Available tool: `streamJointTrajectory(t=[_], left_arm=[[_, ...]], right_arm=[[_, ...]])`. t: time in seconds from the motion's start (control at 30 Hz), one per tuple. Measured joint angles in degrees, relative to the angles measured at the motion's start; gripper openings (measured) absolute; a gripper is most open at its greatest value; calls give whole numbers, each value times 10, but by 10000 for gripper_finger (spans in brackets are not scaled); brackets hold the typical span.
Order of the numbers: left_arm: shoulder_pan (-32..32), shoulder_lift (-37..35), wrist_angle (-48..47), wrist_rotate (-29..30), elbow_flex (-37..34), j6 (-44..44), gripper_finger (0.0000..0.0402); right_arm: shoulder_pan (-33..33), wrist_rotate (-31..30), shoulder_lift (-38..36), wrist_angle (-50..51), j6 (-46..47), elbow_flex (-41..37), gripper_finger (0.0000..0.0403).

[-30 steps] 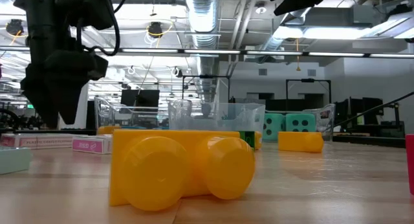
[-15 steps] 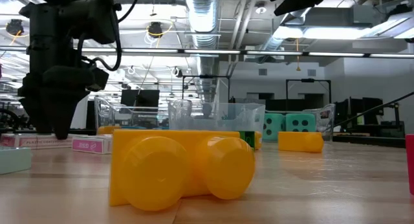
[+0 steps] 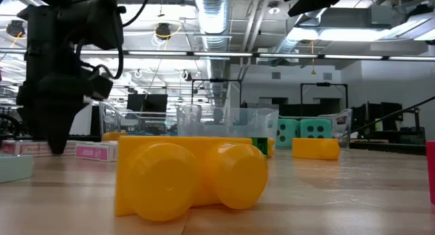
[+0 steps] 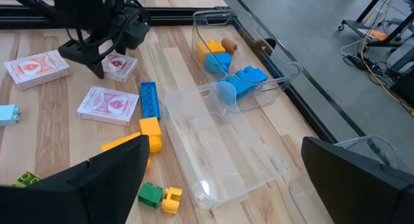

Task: Pick & Place Toys
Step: Put the red deck of cards into the bottom transparent bin

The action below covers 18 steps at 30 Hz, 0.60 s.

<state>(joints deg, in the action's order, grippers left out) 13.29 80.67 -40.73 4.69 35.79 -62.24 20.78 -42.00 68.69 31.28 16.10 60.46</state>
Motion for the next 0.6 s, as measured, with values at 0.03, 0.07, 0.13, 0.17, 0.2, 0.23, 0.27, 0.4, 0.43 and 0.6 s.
streamJointTrajectory(t=[0.03, 0.07, 0.13, 0.17, 0.2, 0.23, 0.27, 0.4, 0.43, 0.6], left_arm=[[2, 8, -2, 1, 1, 0, 373], [3, 12, -2, 0, 2, -1, 373], [6, 24, 2, -2, 3, -2, 373], [6, 28, 2, -2, 3, -2, 373], [6, 30, 2, -3, 3, -6, 371], [6, 32, 2, -3, 3, -11, 369], [6, 32, 2, -2, 3, -14, 365], [6, 31, 4, -1, 3, -17, 330], [6, 31, 4, 0, 3, -18, 318], [6, 31, 4, 0, 2, -17, 301]], right_arm=[[0, 0, 0, 0, 0, 0, 395], [0, 0, 0, 0, 0, 0, 395], [0, 0, 0, 0, 0, 0, 395], [0, 0, 0, 0, 0, 0, 395], [0, 0, 0, 0, 0, 0, 395], [0, 0, 0, 0, 0, 0, 395], [0, 0, 0, 0, 0, 0, 395], [0, 0, 0, 0, 0, 0, 395], [0, 0, 0, 0, 0, 0, 395], [0, 0, 0, 0, 0, 0, 395]])
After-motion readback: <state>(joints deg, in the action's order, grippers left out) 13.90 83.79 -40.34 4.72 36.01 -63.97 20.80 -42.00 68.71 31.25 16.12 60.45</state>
